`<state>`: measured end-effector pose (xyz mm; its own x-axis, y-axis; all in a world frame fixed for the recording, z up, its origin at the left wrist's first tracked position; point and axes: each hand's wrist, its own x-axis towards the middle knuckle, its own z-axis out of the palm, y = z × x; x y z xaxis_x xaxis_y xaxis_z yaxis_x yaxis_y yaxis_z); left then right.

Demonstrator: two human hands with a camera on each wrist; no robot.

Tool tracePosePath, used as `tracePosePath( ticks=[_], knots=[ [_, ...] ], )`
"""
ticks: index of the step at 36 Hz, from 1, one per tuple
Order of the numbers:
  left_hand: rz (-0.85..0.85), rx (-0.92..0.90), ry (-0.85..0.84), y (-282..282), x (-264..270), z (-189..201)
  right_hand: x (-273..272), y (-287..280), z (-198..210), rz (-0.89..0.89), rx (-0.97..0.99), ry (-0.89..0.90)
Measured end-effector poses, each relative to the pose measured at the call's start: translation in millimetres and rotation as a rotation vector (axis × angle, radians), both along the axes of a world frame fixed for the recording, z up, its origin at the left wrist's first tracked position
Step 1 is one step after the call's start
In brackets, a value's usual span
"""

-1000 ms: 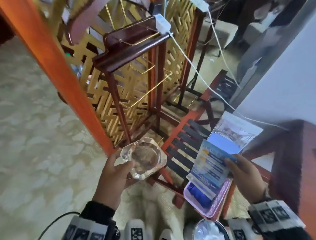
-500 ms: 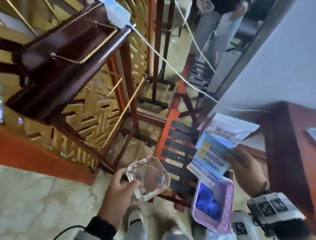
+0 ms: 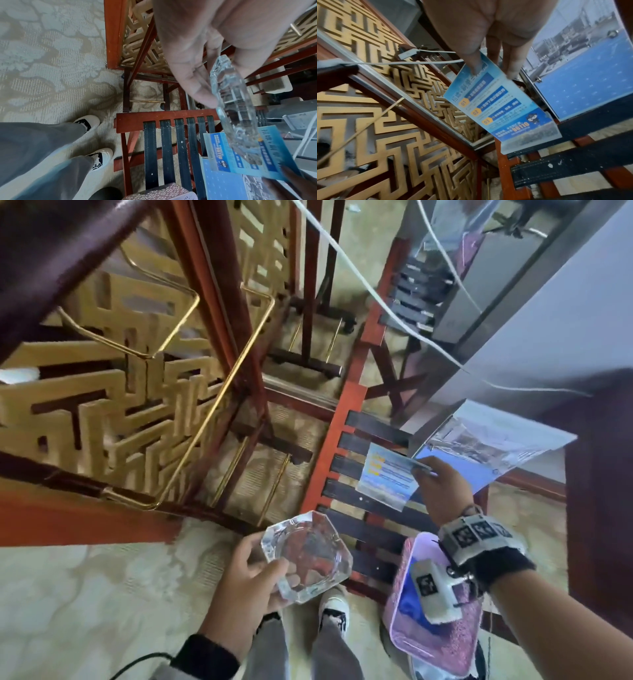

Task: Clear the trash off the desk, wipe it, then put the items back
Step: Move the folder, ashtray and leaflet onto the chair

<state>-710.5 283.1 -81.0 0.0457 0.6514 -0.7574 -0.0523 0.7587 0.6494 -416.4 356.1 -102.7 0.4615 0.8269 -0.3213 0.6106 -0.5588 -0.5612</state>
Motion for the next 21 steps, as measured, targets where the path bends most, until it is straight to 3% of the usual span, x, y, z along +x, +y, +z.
tracePosePath(
  ticks=[7, 21],
  knots=[
    [0.003, 0.006, 0.019, 14, 3, -16, -2, 41, -44, 0.081, -0.090, 0.005],
    [0.033, 0.039, -0.025, 56, 27, -86, 0, 82, -124, 0.161, 0.068, 0.057]
  ],
)
